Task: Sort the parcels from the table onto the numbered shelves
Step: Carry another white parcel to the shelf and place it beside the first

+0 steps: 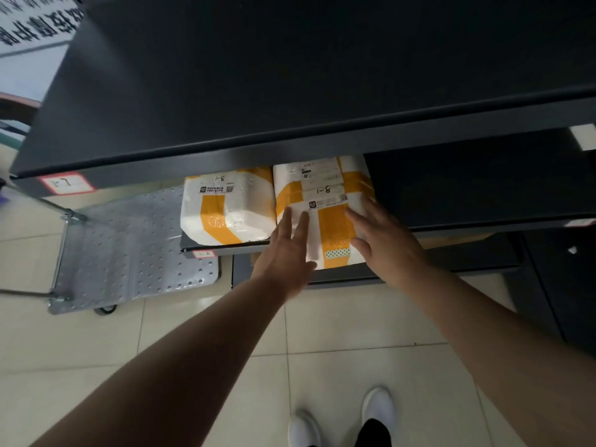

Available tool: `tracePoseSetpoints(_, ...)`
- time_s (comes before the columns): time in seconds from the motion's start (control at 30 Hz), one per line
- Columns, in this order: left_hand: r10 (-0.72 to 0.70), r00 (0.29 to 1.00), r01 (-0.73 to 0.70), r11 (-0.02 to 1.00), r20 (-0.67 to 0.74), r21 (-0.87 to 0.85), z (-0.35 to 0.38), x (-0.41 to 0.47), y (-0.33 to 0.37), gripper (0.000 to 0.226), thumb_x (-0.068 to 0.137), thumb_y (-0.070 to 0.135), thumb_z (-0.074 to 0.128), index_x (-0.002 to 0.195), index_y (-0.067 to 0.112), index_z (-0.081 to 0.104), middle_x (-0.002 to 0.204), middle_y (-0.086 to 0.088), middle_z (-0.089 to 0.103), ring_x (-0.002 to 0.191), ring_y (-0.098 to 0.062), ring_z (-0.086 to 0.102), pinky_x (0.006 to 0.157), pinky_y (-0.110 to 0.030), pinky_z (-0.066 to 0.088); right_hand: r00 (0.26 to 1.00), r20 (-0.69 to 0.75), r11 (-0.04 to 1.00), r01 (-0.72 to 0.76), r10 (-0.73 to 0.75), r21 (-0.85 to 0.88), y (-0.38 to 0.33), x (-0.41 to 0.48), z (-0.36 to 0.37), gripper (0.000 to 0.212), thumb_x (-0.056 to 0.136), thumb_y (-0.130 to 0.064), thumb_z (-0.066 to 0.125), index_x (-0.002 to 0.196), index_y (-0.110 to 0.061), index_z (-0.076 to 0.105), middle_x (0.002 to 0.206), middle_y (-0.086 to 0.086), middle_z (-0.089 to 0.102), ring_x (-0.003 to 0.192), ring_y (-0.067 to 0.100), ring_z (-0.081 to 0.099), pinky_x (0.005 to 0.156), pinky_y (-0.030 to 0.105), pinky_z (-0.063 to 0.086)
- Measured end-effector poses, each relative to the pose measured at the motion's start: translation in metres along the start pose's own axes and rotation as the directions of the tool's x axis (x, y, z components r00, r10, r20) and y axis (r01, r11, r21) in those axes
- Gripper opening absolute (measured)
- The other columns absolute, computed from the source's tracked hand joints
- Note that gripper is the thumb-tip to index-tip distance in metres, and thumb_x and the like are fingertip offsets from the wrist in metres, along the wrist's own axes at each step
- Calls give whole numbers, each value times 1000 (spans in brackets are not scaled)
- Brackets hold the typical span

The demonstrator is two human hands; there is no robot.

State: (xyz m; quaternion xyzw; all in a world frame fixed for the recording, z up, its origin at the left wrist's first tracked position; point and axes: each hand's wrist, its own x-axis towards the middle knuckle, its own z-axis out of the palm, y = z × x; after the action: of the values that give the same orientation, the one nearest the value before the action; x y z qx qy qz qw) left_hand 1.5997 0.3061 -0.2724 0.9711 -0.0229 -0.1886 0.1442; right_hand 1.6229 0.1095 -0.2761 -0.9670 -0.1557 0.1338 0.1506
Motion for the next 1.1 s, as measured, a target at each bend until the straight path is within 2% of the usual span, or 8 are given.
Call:
tracePoseSetpoints(0.2, 36, 996, -22, 984, -77, 176, -16, 40, 7, 91, 92, 12, 61, 155, 14, -4, 163, 0, -9, 148, -24, 11, 108, -40, 39, 1000, -6, 993, -30, 29, -116, -3, 37, -8, 59, 102, -37, 34, 153, -26, 6, 161, 1, -4, 142, 27, 27, 97, 43, 48)
tracePoseSetpoints(0.3, 12, 998, -1, 983, -55, 184, -22, 55, 6, 94, 90, 4, 60, 154, 15, -8, 162, 1, -14, 149, -24, 8, 107, -42, 42, 998, -7, 994, -63, 62, -94, -6, 53, -9, 57, 102, -36, 34, 153, -27, 9, 162, 1, -2, 140, 26, 31, 89, 42, 53)
tracePoseSetpoints(0.43, -6, 999, 11, 988, -35, 157, -23, 60, 6, 96, 90, 1, 59, 154, 18, -11, 161, 3, -18, 150, -23, 4, 109, -41, 40, 996, -9, 994, -86, 85, -68, -8, 58, -8, 57, 102, -33, 36, 152, -28, 10, 162, 0, -1, 139, 26, 33, 89, 43, 53)
tracePoseSetpoints(0.5, -2, 1000, 5, 986, -20, 167, -26, 58, 4, 99, 89, 2, 62, 153, 18, -13, 161, 2, -19, 150, -24, 1, 112, -41, 37, 996, -3, 995, -84, 84, -44, -7, 57, -9, 58, 102, -32, 38, 153, -29, 9, 161, -1, -3, 142, 27, 26, 99, 46, 47)
tracePoseSetpoints(0.57, 9, 1000, -5, 986, -24, 168, -30, 53, 2, 105, 87, 4, 66, 153, 20, -14, 162, 1, -17, 150, -24, 1, 112, -41, 37, 998, 1, 996, -68, 68, -54, -6, 53, -11, 63, 101, -33, 41, 153, -29, 5, 161, 0, -8, 147, 27, 7, 112, 50, 31)
tracePoseSetpoints(0.7, 4, 998, 2, 993, -55, 116, -31, 30, 4, 102, 89, 2, 63, 153, 24, -12, 162, 3, -12, 150, -21, 0, 112, -38, 34, 998, -8, 993, -59, 59, -99, -2, 30, -18, 70, 99, -33, 45, 153, -28, 1, 161, -1, -9, 147, 25, -7, 117, 49, 16)
tracePoseSetpoints(0.87, 34, 996, -58, 956, 88, 288, -37, -7, 13, 73, 97, 17, 55, 155, 17, 10, 163, -4, -1, 150, -26, 0, 119, -42, 17, 990, 106, 980, -67, 88, -189, -2, -9, -30, 59, 99, -31, 43, 151, -22, 16, 160, 2, 9, 148, 28, 1, 118, 50, 15)
tracePoseSetpoints(1.1, 108, 982, -158, 919, 154, 362, -70, -67, 38, 47, 96, 29, 55, 140, 17, 44, 148, -7, 38, 139, -24, 28, 112, -39, 28, 958, 258, 980, -80, 126, -183, -24, -79, -51, 55, 102, -38, 34, 151, -18, 19, 159, 4, 17, 148, 26, 4, 117, 48, 15)
